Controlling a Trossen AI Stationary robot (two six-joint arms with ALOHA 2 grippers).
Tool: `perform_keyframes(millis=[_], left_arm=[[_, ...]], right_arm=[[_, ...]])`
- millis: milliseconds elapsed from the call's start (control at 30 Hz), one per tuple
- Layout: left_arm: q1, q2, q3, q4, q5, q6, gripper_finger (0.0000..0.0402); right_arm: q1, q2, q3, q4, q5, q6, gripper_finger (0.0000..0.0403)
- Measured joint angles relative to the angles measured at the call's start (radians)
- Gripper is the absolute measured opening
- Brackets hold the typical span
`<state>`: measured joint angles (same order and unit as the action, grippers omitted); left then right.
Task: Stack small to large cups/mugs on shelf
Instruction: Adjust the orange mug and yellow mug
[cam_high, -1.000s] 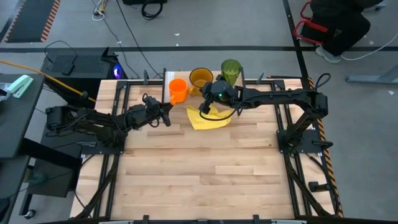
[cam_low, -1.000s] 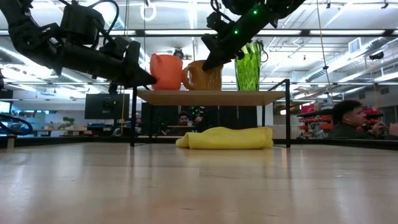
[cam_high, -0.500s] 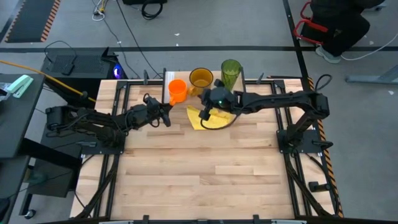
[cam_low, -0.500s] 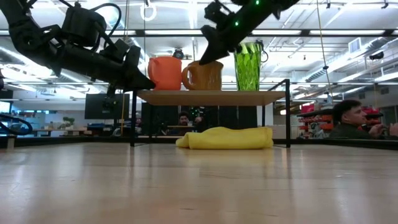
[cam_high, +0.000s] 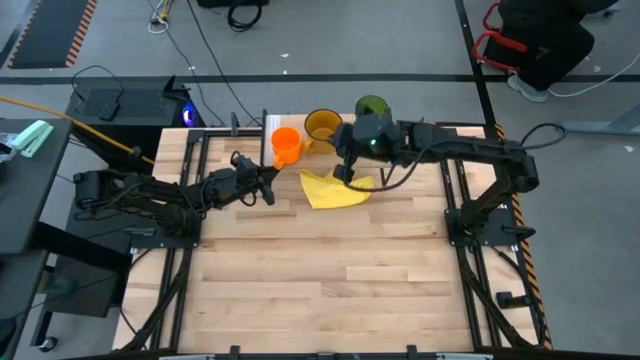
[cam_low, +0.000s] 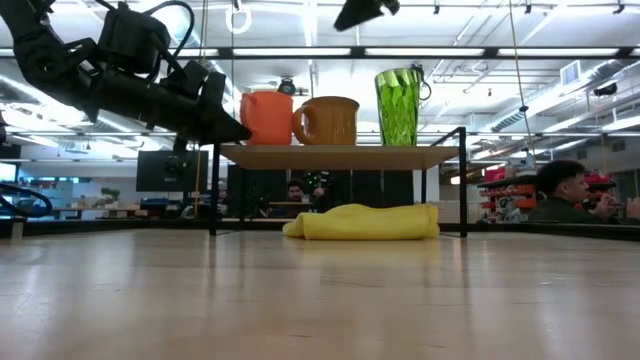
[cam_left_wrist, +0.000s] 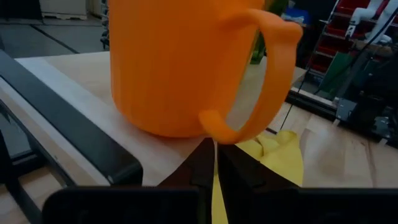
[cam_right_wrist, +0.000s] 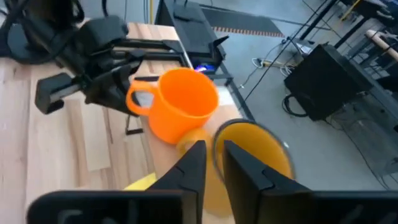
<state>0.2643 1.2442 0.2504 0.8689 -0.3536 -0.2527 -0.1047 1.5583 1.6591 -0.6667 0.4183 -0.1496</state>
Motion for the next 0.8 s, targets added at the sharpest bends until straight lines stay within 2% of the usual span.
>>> perform_keyframes(millis=[200, 400, 467, 600, 800], left_arm=[[0.0, 0.0, 0.0, 0.01, 0.0, 0.003, 0.0036], [0.0, 0.0, 0.0, 0.01, 0.0, 0.003, 0.0032], [0.0, 0.0, 0.0, 0.01, 0.0, 0.003, 0.0033], [0.0, 0.0, 0.0, 0.01, 0.0, 0.003, 0.0038], [0.0, 0.0, 0.0, 0.01, 0.0, 0.003, 0.004]], right_arm=[[-0.027, 0.036, 0.165, -0.138, -0.054, 0.037, 0.009], [-0.107, 0.126, 0.328, -0.394, -0.051, 0.111, 0.009], [-0.124, 0.155, 0.359, -0.412, -0.057, 0.093, 0.0087], [-0.155, 0.214, 0.403, -0.435, -0.15, 0.08, 0.0087], [-0.174, 0.263, 0.413, -0.447, -0.161, 0.028, 0.0086]])
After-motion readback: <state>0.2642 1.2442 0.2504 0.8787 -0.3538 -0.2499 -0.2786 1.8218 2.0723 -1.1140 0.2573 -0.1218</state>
